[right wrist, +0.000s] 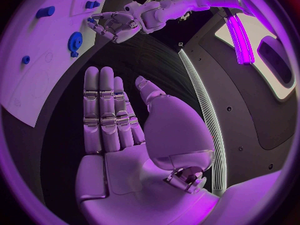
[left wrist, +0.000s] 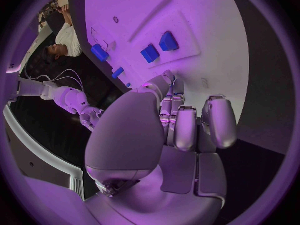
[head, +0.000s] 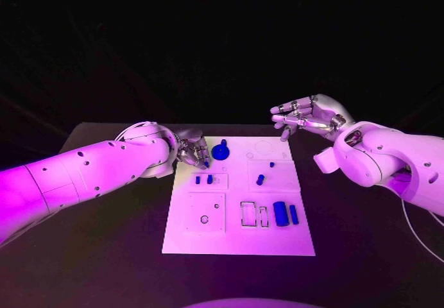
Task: Assemble the parts on the task board
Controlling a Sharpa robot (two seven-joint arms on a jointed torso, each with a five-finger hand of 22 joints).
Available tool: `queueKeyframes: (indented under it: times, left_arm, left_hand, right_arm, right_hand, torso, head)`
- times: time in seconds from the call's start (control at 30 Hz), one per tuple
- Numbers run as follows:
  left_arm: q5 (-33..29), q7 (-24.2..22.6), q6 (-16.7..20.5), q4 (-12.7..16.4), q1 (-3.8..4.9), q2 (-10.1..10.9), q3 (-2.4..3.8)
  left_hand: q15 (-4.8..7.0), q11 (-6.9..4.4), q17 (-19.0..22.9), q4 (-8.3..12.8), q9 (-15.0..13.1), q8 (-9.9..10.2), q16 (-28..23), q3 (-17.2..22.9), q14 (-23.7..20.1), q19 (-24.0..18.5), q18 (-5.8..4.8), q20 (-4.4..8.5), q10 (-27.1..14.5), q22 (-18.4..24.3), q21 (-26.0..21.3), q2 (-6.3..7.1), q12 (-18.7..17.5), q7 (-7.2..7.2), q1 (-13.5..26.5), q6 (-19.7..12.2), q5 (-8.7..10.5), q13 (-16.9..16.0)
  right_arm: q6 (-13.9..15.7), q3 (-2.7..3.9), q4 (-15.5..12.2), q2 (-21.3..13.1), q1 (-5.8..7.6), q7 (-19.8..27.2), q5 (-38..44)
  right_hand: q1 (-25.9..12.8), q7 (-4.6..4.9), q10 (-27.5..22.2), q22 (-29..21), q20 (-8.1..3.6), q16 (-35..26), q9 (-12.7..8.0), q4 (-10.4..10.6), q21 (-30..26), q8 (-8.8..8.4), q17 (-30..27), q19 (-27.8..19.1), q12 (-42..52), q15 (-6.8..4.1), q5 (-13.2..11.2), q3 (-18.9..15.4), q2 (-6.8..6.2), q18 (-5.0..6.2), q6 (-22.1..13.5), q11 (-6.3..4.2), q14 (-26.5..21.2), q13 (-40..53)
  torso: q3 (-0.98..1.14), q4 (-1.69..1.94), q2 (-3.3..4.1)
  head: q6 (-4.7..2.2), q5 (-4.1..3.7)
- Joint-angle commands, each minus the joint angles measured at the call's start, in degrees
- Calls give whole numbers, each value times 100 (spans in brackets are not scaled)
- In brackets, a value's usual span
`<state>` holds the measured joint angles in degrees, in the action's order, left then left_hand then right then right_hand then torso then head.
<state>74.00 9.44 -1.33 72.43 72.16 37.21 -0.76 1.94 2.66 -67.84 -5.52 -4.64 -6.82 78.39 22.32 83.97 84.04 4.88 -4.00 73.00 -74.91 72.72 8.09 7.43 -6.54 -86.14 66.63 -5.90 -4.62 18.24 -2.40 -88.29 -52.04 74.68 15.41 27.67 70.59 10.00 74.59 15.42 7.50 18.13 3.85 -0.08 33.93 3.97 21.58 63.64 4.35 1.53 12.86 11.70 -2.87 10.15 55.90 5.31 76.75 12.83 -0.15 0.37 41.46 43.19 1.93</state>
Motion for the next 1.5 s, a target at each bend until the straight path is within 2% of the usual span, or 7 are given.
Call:
queueKeyframes:
  times: [0.03, 0.43, 1.0, 1.5]
  left_arm:
    - [26, 21, -154, -22, -5, -42, -7]
    - [26, 65, -209, -97, -16, -99, -20]
    - [216, 95, -174, -151, -17, -114, -24]
    - [230, 103, -109, -138, -17, -101, -25]
  left_hand:
    - [-2, -6, 2, 2, -6, 4, 31, 34, 209, 101, -93, 12, 29, -235, -12, -5, -20, 3, 75, 50, 37, -3]
    - [1, -8, -2, 11, -6, 6, 34, 48, 210, 88, -84, 13, 35, -209, -51, -3, -28, 4, 82, 57, 36, -4]
    - [1, -6, 1, 47, -1, 22, 37, 82, 208, 84, -83, 13, 39, -211, -54, 15, -49, -4, 83, 53, 36, -6]
    - [-22, 27, 20, 106, 21, 83, 36, 138, 202, 79, -86, 1, 21, -220, -55, 86, -112, -48, 135, 4, 40, -6]
  right_arm:
    - [-91, 0, -10, 2, -4, 23, 14]
    - [-89, 0, -14, -5, -4, 39, 13]
    - [-88, 0, -7, -10, -4, 39, 12]
    - [-89, 0, 3, -13, -4, 35, 12]
  right_hand:
    - [15, 7, -31, -5, -6, -24, 2, -8, -34, 7, 7, 38, -18, -1, -18, -34, 11, 33, -26, 4, -33, -1]
    - [29, 5, -33, -9, -6, -26, 2, -6, -40, 8, 10, 42, -18, -2, -18, -33, 25, 34, -25, 1, -34, -1]
    - [29, 5, -33, -9, -6, -26, 2, -6, -40, 8, 10, 42, -18, -2, -18, -33, 25, 34, -25, 1, -34, -1]
    - [40, 4, -35, -12, -7, -27, 2, -6, -44, 9, 11, 45, -18, -4, -21, -34, 31, 34, -24, 0, -35, -1]
  torso:
    - [-1, 0, 2]
    - [7, -7, -1]
    - [0, -4, -1]
    - [3, -4, -1]
  head:
    - [8, 3]
    - [39, 8]
    - [36, 25]
    - [47, 44]
